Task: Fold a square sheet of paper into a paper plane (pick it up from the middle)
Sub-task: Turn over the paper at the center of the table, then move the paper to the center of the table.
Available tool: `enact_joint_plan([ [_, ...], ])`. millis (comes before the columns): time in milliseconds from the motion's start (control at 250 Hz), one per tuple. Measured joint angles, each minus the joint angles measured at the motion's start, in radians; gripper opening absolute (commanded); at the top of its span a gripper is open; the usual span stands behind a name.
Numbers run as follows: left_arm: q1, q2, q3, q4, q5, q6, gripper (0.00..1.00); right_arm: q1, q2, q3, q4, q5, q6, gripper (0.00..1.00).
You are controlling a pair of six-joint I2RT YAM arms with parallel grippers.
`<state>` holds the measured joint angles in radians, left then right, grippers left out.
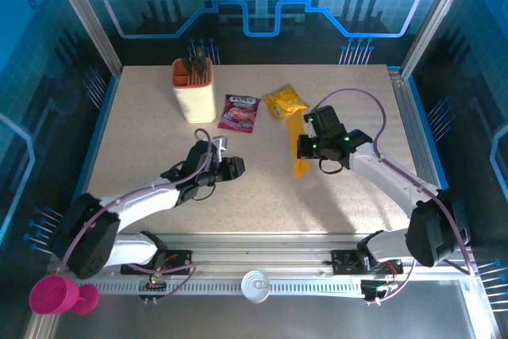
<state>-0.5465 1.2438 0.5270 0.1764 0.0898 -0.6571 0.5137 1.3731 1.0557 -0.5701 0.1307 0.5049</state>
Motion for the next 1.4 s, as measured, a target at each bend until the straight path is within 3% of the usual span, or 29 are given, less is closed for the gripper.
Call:
enact_joint_plan([
  [284, 0.021, -0.280, -0.046, -0.171, -0.059, -0.025, 0.50, 0.189, 0.282, 0.179, -0.300, 0.496, 0.008, 0.00],
  [423, 0.029, -0.337, -0.046, -0.233, -0.072, -0.045, 0.50, 0.251, 0.442, 0.197, -0.391, 0.592, 0.071, 0.00],
  [559, 0.034, -0.335, -0.046, -0.275, -0.071, -0.053, 0.50, 0.319, 0.560, 0.241, -0.432, 0.599, 0.146, 0.00],
  [615, 0.035, -0.330, -0.046, -0.284, -0.071, -0.057, 0.50, 0.348, 0.597, 0.266, -0.435, 0.580, 0.171, 0.17],
  [735, 0.037, -0.311, -0.046, -0.292, -0.071, -0.060, 0.50, 0.389, 0.649, 0.323, -0.414, 0.508, 0.204, 0.43],
  [823, 0.042, -0.295, -0.043, -0.304, -0.071, -0.060, 0.50, 0.400, 0.649, 0.345, -0.372, 0.431, 0.197, 0.52],
  [923, 0.046, -0.274, -0.024, -0.324, -0.071, -0.056, 0.52, 0.394, 0.599, 0.335, -0.308, 0.336, 0.182, 0.55],
  [1118, 0.047, -0.240, 0.027, -0.326, -0.066, -0.026, 0.61, 0.296, 0.279, 0.150, -0.111, 0.115, 0.128, 0.48],
  [1254, 0.047, -0.199, 0.037, -0.299, -0.040, -0.009, 0.67, 0.105, 0.070, -0.074, 0.079, -0.074, 0.111, 0.25],
  [1402, 0.047, -0.137, 0.055, -0.264, -0.013, 0.008, 0.72, -0.094, -0.003, -0.305, 0.253, -0.285, 0.127, 0.08],
])
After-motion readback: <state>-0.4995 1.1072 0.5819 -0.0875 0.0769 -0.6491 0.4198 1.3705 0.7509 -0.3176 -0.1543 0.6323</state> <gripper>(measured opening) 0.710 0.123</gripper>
